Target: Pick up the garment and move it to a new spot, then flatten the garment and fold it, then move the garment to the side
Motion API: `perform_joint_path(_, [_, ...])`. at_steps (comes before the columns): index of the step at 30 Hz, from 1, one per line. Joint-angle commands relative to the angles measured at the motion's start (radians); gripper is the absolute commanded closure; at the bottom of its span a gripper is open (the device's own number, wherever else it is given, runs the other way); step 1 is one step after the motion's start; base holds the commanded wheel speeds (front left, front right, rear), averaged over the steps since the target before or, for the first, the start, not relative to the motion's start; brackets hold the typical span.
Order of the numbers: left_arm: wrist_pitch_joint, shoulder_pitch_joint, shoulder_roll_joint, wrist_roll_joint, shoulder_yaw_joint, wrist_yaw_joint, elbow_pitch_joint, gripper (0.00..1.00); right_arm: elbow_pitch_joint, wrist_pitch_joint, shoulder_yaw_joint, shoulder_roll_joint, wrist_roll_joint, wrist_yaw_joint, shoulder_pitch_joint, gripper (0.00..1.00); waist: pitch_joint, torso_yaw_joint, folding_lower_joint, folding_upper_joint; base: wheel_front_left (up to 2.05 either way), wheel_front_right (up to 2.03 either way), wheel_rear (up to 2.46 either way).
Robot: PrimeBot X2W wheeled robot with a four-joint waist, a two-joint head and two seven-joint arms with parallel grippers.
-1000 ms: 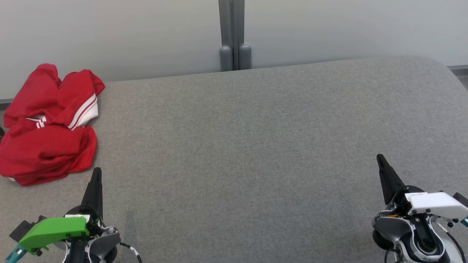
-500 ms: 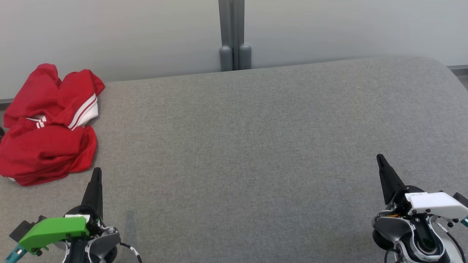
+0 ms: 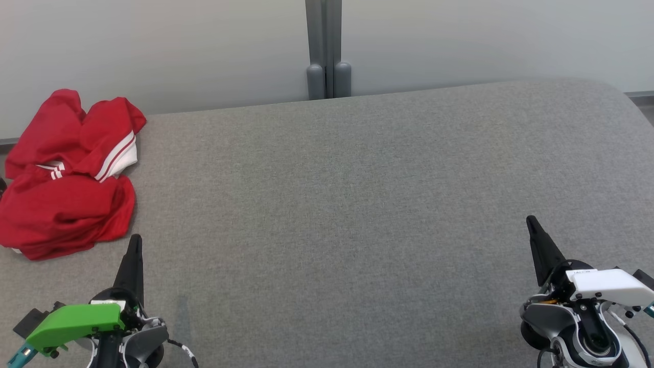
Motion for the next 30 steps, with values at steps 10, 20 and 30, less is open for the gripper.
perform_joint_path(10, [0.002, -0.011, 0.004, -0.003, 0.001, -0.006, -0.001, 1.00, -0.005, 0.002, -0.001, -0.004, 0.007, 0.000, -0.005, 1.00, 0.000, 0.000, 0.0000, -0.0001, 0.00, 0.00, 0.00])
perform_joint_path(20, [-0.001, 0.004, -0.002, 0.000, -0.001, 0.001, 0.011, 0.00, 0.010, -0.001, 0.001, 0.003, -0.001, 0.000, 0.005, 0.00, 0.000, 0.000, 0.0000, -0.0001, 0.00, 0.00, 0.00])
perform_joint_path(30, [-0.037, 0.040, -0.007, 0.023, -0.028, 0.002, 0.022, 0.00, 0.040, -0.037, 0.036, 0.009, -0.017, 0.000, 0.030, 0.00, 0.000, 0.000, 0.0000, -0.0001, 0.00, 0.00, 0.00])
